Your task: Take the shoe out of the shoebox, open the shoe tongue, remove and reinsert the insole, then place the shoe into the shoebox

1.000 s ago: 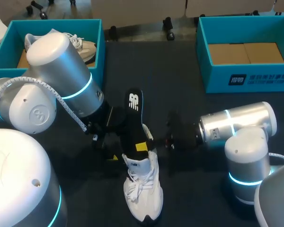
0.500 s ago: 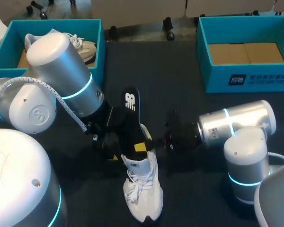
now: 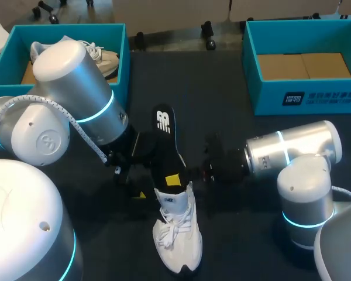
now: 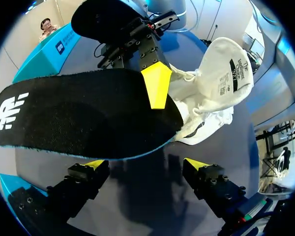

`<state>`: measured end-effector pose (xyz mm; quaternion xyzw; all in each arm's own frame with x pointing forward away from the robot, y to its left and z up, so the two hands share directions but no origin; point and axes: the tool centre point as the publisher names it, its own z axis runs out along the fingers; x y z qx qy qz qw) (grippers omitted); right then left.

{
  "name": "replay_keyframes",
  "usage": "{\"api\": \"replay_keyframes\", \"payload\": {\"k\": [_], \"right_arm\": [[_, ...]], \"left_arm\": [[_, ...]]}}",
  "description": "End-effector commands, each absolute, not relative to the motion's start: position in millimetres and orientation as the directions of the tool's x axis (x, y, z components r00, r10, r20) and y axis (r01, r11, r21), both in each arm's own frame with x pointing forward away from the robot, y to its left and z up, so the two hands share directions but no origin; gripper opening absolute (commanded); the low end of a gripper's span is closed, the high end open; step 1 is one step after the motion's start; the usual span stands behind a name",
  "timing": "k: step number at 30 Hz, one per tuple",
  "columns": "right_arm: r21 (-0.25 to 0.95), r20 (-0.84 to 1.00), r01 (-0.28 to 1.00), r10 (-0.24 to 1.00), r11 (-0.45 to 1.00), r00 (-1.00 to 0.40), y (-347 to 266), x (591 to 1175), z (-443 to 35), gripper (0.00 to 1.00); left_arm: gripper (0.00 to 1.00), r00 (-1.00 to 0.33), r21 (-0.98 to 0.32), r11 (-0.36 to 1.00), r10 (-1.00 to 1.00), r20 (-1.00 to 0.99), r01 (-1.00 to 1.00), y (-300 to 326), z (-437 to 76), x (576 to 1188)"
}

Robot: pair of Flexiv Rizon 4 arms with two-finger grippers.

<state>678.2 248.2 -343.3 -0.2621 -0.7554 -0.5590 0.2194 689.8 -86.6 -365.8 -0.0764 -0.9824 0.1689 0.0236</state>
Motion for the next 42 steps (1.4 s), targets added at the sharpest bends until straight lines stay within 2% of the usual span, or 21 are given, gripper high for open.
{"api": "replay_keyframes", "payload": {"k": [1,10,26,34,38,42], "right_arm": [[0.731,0.618,0.636,0.155,0.247,-0.771,249.3,682.0,-338.3,0.3],[0.754,0.593,0.61,0.147,0.243,-0.792,248.7,694.1,-330.4,0.32],[0.796,0.566,0.583,0.141,0.163,-0.812,245.5,712.2,-324.5,0.27],[0.806,0.562,0.577,0.138,0.129,-0.816,245.2,717.1,-324.3,0.18],[0.806,0.562,0.577,0.138,0.133,-0.816,245.8,717.6,-323.7,0.0],[0.803,0.564,0.58,0.141,0.14,-0.814,246.0,716.5,-323.0,0.0]], "left_arm": [[1.0,-0.987,-0.337,0.931,0.158,0.02,0.142,-86.4,-366.5,689.5],[1.0,-0.987,-0.337,0.931,0.158,0.02,0.142,-86.4,-366.5,689.5],[1.0,-0.987,-0.337,0.931,0.158,0.02,0.142,-86.4,-366.5,689.5],[1.0,-0.987,-0.337,0.931,0.158,0.02,0.142,-86.4,-366.5,689.5],[1.0,-0.987,-0.337,0.931,0.158,0.02,0.142,-86.4,-366.5,689.5],[1.0,-0.987,-0.337,0.931,0.158,0.02,0.142,-86.4,-366.5,689.5]]}}
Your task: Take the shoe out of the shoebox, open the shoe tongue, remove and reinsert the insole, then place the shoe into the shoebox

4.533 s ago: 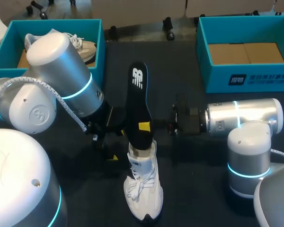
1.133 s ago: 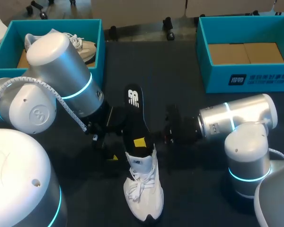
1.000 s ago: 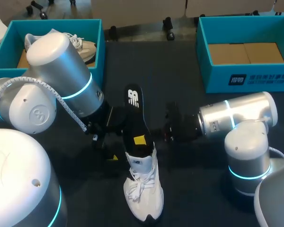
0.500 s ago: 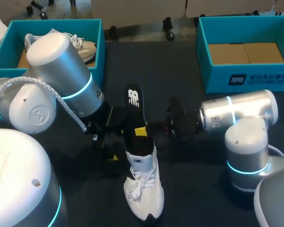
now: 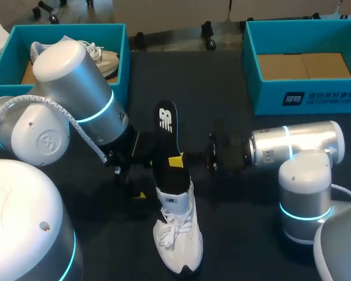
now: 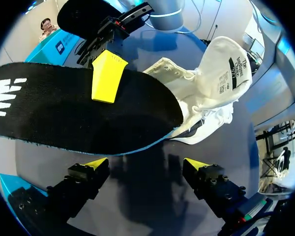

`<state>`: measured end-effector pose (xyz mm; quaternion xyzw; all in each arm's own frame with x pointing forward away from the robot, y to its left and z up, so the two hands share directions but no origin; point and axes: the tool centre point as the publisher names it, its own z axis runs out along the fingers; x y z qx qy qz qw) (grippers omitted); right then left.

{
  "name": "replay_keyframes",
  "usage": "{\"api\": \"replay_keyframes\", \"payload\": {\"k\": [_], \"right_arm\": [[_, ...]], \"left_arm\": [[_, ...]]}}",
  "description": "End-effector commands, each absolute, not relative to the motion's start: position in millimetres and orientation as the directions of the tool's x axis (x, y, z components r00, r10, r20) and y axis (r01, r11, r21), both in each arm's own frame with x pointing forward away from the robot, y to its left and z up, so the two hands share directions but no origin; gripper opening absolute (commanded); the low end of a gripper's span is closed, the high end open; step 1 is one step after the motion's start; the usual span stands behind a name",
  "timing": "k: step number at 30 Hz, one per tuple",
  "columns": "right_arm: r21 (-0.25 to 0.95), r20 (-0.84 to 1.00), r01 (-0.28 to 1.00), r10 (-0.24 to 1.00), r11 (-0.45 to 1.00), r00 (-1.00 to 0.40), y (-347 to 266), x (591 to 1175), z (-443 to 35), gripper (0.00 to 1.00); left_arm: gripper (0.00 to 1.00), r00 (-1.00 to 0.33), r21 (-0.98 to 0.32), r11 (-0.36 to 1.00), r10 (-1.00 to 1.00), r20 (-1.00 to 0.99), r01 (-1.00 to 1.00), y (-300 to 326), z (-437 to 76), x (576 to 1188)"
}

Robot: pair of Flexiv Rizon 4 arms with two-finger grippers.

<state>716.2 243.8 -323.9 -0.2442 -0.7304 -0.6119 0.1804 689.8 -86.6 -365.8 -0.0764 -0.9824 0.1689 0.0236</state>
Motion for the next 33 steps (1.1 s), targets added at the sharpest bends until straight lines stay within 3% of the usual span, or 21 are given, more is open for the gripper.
{"api": "replay_keyframes", "payload": {"k": [1,33], "right_arm": [[0.803,0.563,0.579,0.142,0.141,-0.815,246.3,715.6,-323.0,0.0],[0.876,0.428,0.461,0.212,0.142,-0.879,247.0,683.9,-320.0,0.0]], "left_arm": [[1.0,-0.987,-0.337,0.931,0.158,0.02,0.142,-86.4,-366.5,689.5],[1.0,-0.987,-0.337,0.931,0.158,0.02,0.142,-86.4,-366.5,689.5]]}}
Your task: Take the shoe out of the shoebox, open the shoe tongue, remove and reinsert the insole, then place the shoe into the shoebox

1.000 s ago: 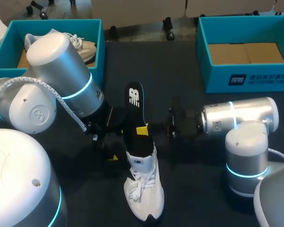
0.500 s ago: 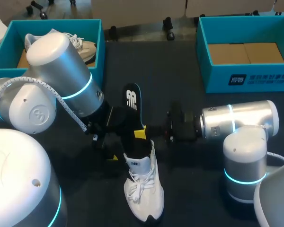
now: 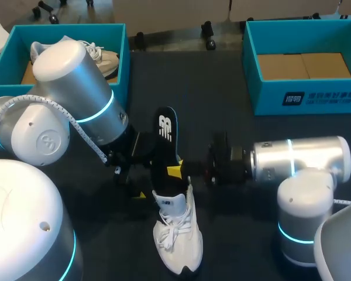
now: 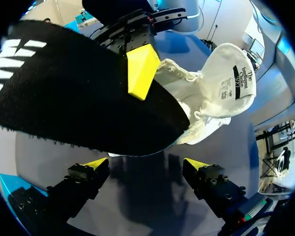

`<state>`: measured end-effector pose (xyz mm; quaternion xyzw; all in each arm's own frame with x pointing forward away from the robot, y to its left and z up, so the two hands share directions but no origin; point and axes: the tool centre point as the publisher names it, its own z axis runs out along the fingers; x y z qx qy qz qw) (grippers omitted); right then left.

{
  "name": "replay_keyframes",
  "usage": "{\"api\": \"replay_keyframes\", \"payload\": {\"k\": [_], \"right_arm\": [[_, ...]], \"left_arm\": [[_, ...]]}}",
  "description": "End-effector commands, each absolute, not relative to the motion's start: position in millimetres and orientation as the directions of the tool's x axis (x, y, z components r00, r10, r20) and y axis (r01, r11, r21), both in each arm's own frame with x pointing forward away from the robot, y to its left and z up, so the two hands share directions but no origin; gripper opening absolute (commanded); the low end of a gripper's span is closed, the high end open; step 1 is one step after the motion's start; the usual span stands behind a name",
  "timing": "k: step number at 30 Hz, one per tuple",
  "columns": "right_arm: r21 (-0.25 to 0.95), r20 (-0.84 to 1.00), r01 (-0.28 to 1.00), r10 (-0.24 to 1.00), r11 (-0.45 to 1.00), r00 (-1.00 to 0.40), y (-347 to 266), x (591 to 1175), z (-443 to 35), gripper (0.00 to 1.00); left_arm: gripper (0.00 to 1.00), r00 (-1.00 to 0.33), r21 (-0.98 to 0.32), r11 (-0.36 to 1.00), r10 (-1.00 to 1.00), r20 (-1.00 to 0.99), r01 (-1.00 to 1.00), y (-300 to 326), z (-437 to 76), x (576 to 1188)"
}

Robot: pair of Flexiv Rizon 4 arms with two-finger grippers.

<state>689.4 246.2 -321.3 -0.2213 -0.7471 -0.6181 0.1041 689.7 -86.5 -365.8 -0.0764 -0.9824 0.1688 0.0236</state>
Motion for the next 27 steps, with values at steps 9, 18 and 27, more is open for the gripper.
{"api": "replay_keyframes", "payload": {"k": [9,18,27], "right_arm": [[0.862,0.447,0.483,0.22,0.152,-0.867,246.1,679.3,-322.1,0.0],[0.861,0.443,0.486,0.245,0.152,-0.862,243.7,672.5,-324.9,0.0],[0.821,0.501,0.549,0.264,0.157,-0.824,239.8,668.8,-326.9,0.0]], "left_arm": [[1.0,-0.987,-0.337,0.931,0.158,0.02,0.142,-86.4,-366.5,689.5],[1.0,-0.987,-0.337,0.931,0.158,0.02,0.142,-86.4,-366.5,689.5],[1.0,-0.987,-0.337,0.931,0.158,0.02,0.142,-86.4,-366.5,689.5]]}}
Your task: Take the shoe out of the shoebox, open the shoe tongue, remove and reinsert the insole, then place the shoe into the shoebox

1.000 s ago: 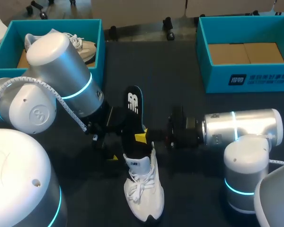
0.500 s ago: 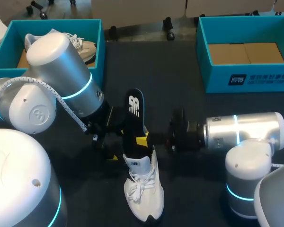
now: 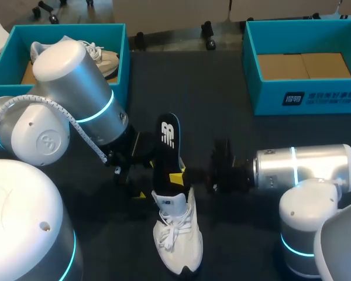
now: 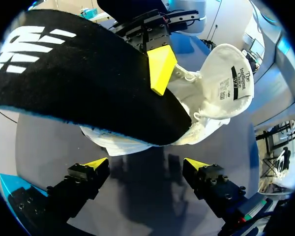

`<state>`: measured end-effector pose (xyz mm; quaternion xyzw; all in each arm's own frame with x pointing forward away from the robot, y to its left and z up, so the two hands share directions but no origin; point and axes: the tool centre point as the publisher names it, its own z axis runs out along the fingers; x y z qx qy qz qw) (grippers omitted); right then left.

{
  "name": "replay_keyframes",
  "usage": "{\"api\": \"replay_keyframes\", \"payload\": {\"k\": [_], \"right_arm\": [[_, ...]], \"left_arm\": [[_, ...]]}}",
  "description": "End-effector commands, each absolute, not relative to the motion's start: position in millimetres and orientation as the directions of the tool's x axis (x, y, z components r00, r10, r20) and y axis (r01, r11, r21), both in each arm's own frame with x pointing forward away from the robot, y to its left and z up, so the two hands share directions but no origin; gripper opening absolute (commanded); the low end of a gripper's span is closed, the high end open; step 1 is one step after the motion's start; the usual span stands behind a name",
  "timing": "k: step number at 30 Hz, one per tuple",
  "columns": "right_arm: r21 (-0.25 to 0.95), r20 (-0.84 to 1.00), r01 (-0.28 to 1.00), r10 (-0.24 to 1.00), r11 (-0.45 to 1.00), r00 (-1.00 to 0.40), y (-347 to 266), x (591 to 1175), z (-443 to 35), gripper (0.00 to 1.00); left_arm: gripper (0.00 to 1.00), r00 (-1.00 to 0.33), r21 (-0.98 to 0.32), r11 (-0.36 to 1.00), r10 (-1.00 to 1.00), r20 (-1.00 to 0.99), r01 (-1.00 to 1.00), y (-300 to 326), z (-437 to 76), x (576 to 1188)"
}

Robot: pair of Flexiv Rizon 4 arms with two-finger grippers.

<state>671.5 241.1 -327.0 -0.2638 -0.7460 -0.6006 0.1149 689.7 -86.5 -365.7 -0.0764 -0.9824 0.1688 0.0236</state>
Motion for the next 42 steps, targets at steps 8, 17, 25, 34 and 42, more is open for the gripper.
{"api": "replay_keyframes", "payload": {"k": [8,17,25,34,42], "right_arm": [[0.792,0.533,0.58,0.247,0.193,-0.809,239.5,672.3,-333.1,0.0],[0.781,0.545,0.59,0.239,0.204,-0.804,236.9,670.0,-336.7,0.0],[0.808,0.51,0.552,0.221,0.209,-0.831,238.9,669.5,-331.7,0.0],[0.82,0.49,0.527,0.202,0.224,-0.848,242.7,674.5,-328.6,0.09],[0.823,0.484,0.517,0.184,0.235,-0.855,243.4,676.6,-327.7,0.14]], "left_arm": [[1.0,-0.987,-0.337,0.931,0.158,0.02,0.142,-86.4,-366.5,689.5],[1.0,-0.987,-0.337,0.931,0.158,0.02,0.142,-86.4,-366.5,689.5],[1.0,-0.987,-0.337,0.931,0.158,0.02,0.142,-86.4,-366.5,689.5],[1.0,-0.987,-0.337,0.931,0.158,0.02,0.142,-86.4,-366.5,689.5],[1.0,-0.987,-0.337,0.931,0.158,0.02,0.142,-86.4,-366.5,689.5]]}}
